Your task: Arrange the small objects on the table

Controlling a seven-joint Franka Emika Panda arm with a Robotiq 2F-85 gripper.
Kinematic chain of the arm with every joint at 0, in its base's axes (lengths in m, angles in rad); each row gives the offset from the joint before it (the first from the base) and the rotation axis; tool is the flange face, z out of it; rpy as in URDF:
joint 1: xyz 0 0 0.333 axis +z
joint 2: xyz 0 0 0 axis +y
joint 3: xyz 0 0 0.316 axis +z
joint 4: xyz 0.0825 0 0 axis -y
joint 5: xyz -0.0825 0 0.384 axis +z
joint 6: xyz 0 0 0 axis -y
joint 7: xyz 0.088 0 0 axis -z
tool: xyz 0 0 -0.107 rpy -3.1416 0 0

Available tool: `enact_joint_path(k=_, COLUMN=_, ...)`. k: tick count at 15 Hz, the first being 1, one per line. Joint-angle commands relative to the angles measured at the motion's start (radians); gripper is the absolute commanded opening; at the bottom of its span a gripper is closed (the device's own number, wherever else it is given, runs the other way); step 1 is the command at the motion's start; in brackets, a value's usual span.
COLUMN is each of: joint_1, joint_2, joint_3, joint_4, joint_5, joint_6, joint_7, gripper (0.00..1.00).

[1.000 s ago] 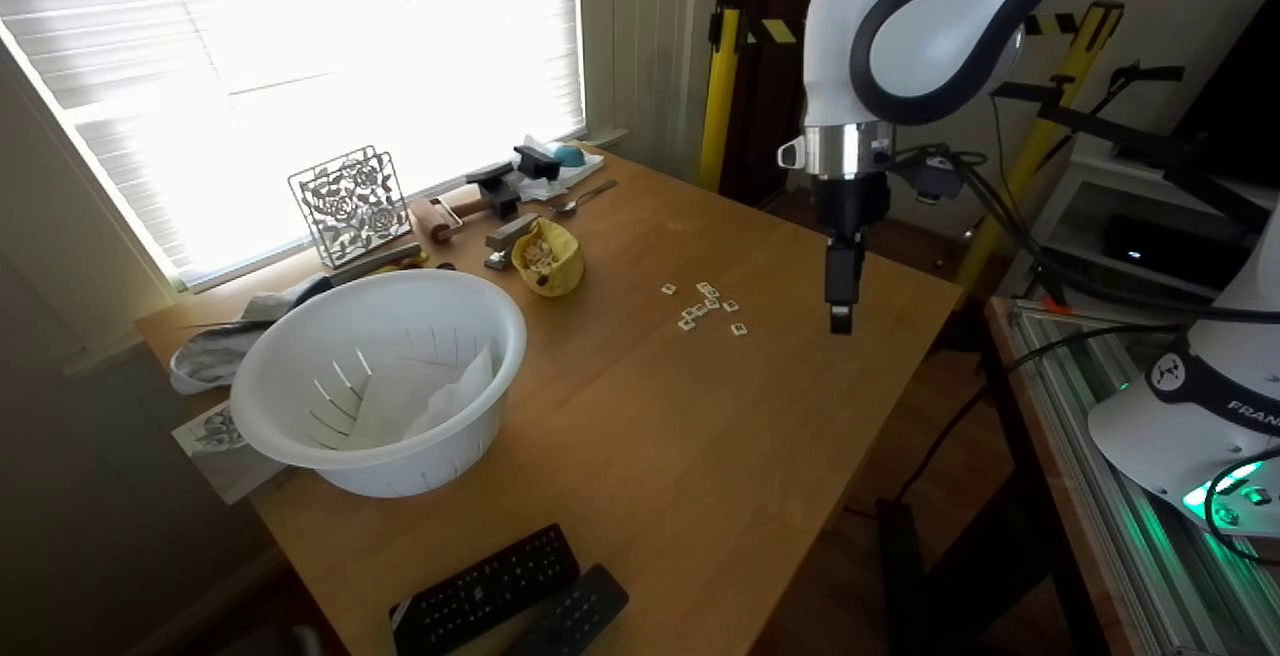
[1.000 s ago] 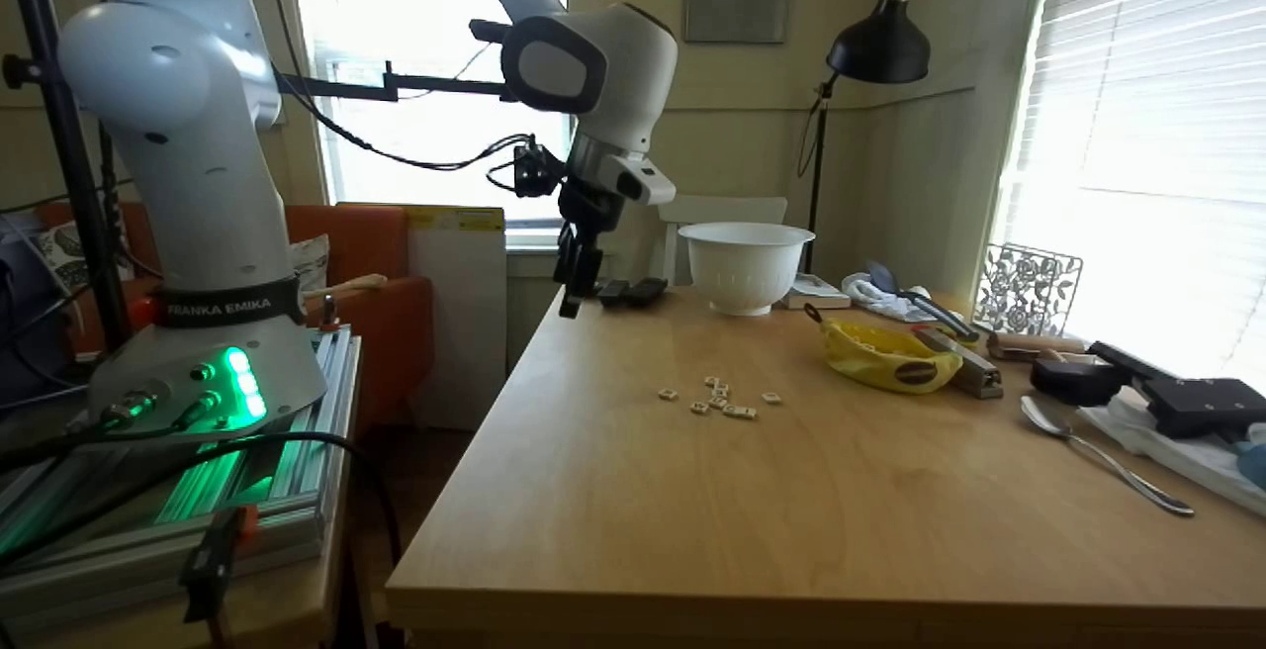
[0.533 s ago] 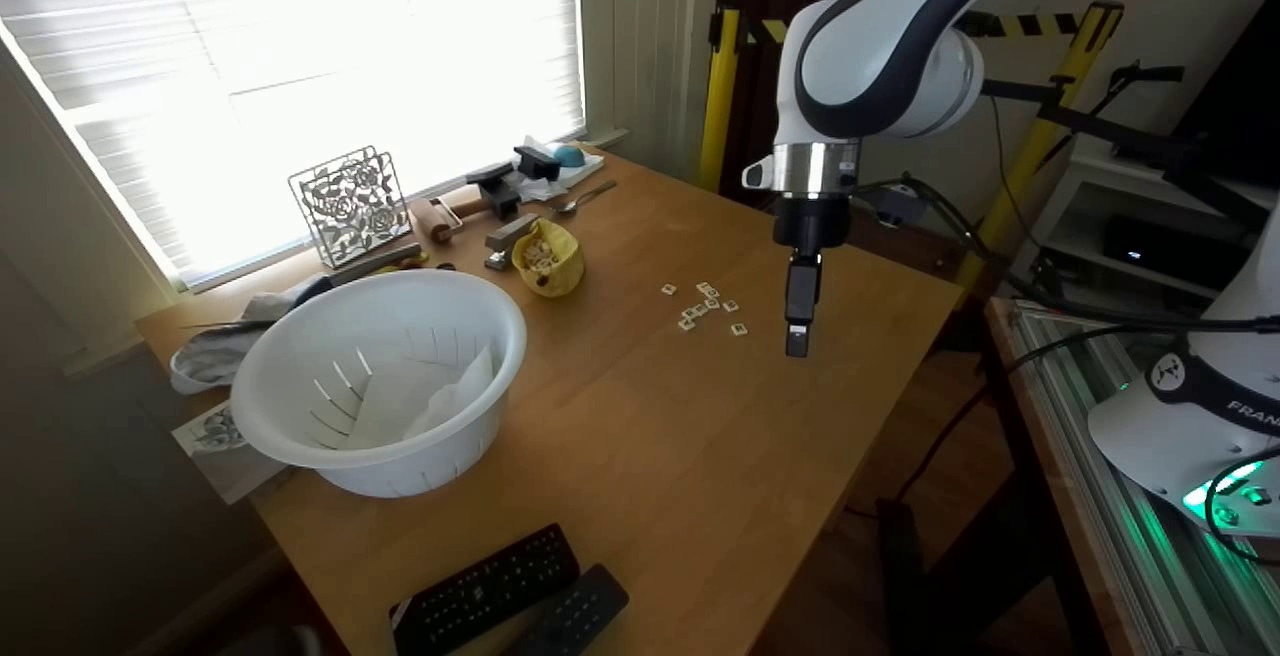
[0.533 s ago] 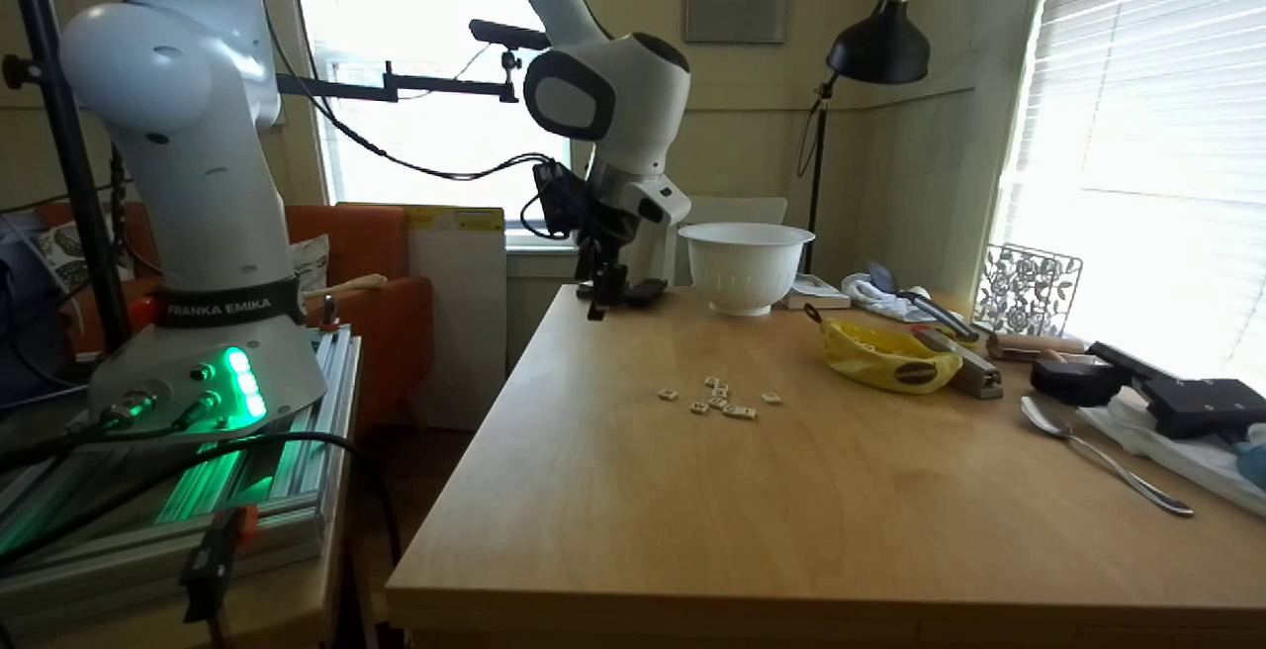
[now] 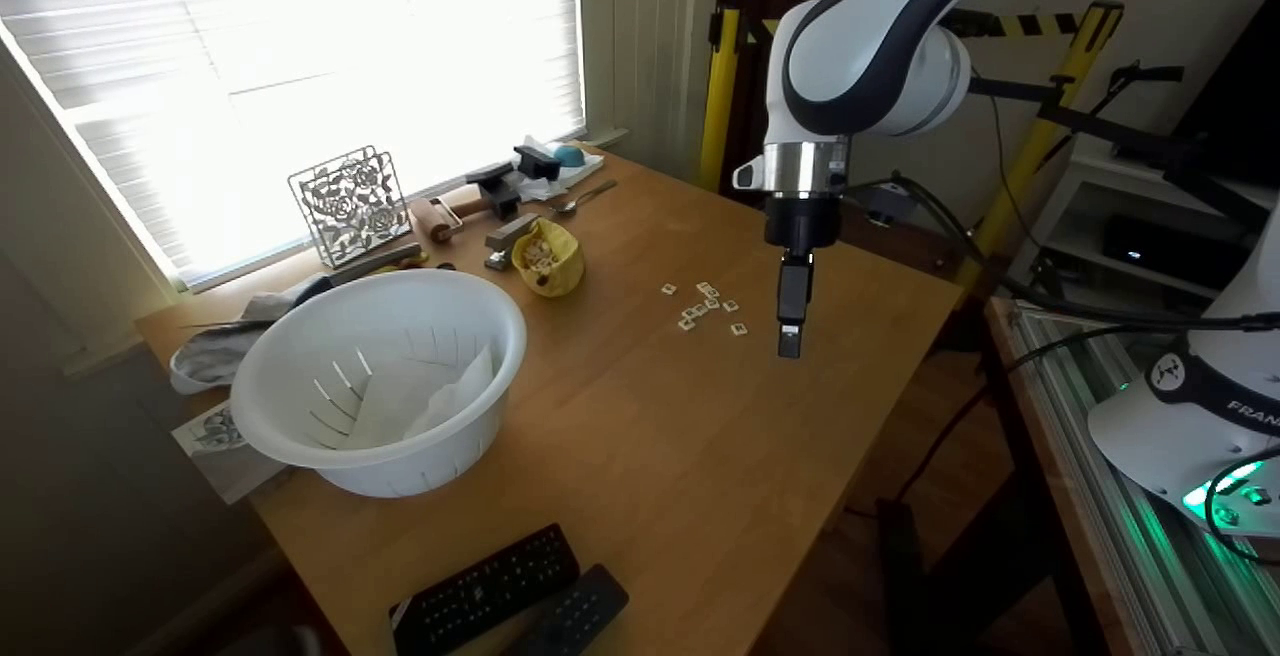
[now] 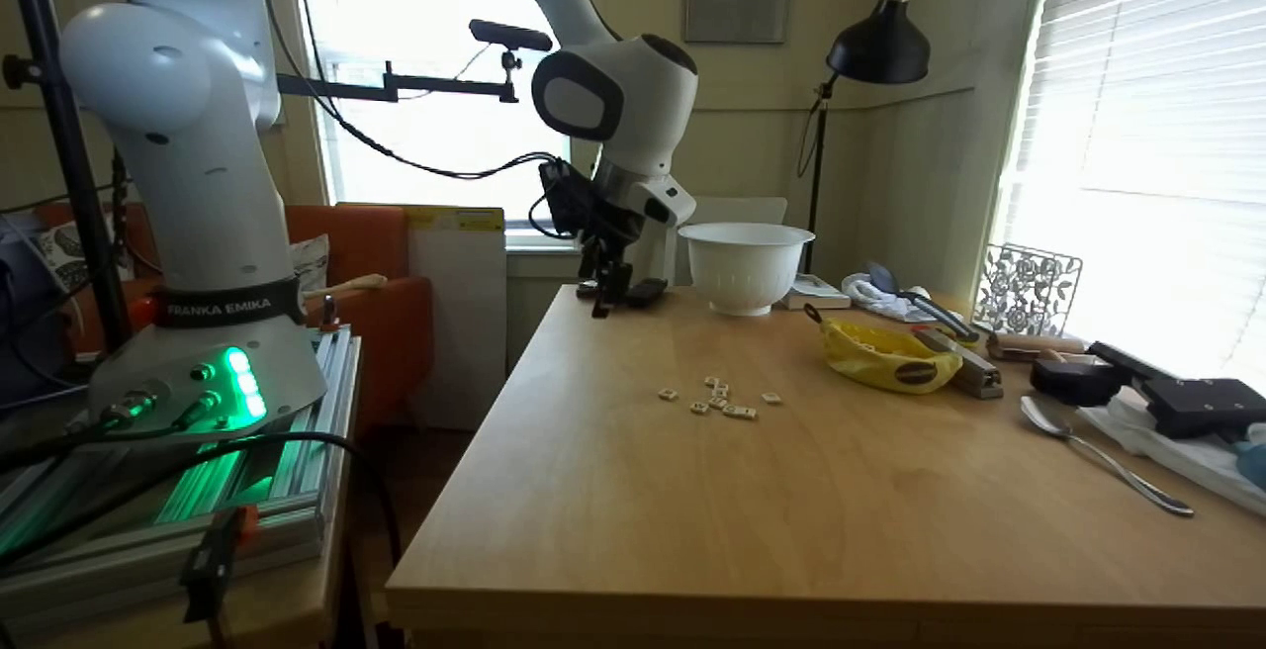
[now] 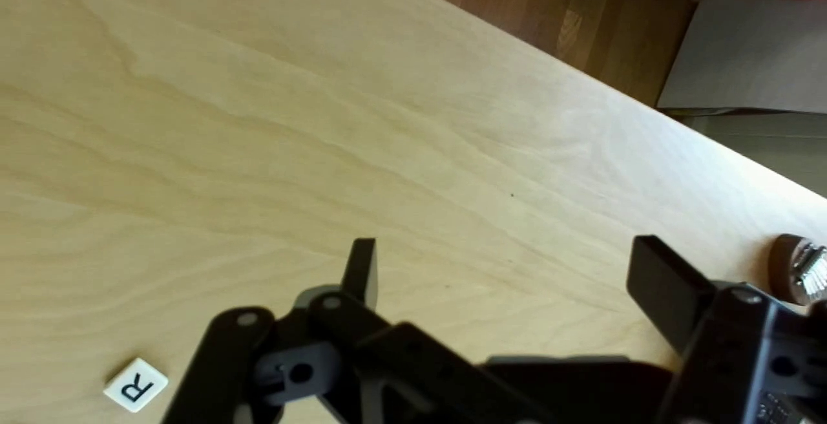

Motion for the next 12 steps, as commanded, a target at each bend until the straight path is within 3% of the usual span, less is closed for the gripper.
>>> enact_joint_path(k=1, joint_1=-0.009, joint_2=0.019, joint_3=0.006, joint_4=-0.002, joint_5=-0.051, joint_6=0.113, joint_7=0.030, gripper=1.00)
enact_joint_path(k=8, joint_1=-0.043, joint_2=0.099, joint_3=0.011, joint_4=0.036, joint_5=-0.126, joint_6=0.278, joint_7=0.010, gripper=1.00)
enact_joint_path(k=11, joint_1=-0.067, joint_2=0.143, joint_3=0.014, joint_4=0.068, joint_5=-0.177, joint_6=0.283, joint_7=0.007, gripper=1.00)
enact_joint_path(k=12, joint_1=-0.089, joint_2=0.148, joint_3=0.032, joint_4=0.085, joint_5=-0.133, joint_6=0.245, joint_7=-0.009, gripper=1.00)
